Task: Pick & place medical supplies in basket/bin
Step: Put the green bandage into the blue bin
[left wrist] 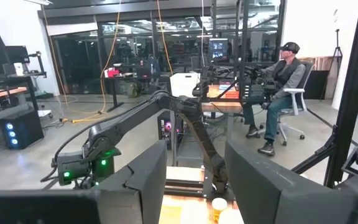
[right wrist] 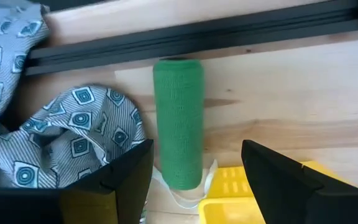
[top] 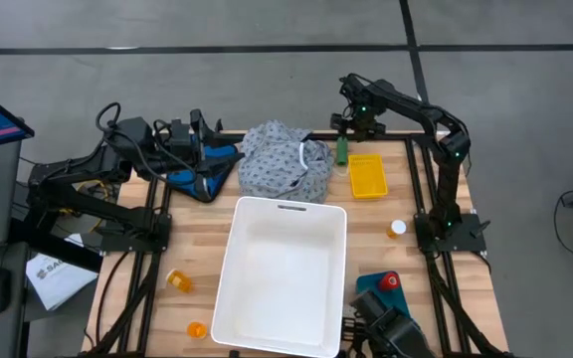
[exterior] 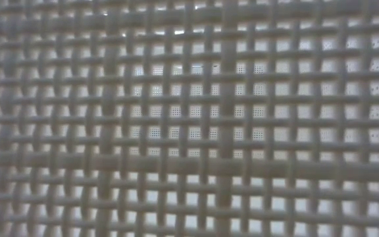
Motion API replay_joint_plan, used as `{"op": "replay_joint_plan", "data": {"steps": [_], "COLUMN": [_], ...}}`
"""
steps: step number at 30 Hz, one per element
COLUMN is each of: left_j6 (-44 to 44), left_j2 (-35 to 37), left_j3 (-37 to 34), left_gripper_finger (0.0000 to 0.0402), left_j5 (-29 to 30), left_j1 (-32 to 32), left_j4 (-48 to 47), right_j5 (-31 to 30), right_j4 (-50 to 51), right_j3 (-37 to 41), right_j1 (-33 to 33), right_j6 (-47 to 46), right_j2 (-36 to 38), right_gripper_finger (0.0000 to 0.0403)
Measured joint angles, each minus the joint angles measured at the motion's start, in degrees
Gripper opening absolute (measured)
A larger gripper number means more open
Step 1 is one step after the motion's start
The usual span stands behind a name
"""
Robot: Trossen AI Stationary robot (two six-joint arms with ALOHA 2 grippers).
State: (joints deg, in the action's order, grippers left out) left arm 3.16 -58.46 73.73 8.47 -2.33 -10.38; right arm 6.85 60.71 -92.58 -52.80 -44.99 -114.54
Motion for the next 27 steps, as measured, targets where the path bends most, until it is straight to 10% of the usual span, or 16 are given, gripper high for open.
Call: {"op": "replay_joint_plan", "data": {"steps": [27], "left_j6": [1.1], "left_j2": [0.0], "left_j3": [0.0], "left_gripper_finger": [0.0155], "left_j5": [0.0], "left_j1": [0.0], "left_j4": [0.1], "right_j5": [-6.1], "right_j4": [-3.0], "right_j3": [0.2], "right_j1": [4.5], "right_j6": [-2.3], "right_j2": [-0.9], "right_gripper_finger": [0.0240]}}
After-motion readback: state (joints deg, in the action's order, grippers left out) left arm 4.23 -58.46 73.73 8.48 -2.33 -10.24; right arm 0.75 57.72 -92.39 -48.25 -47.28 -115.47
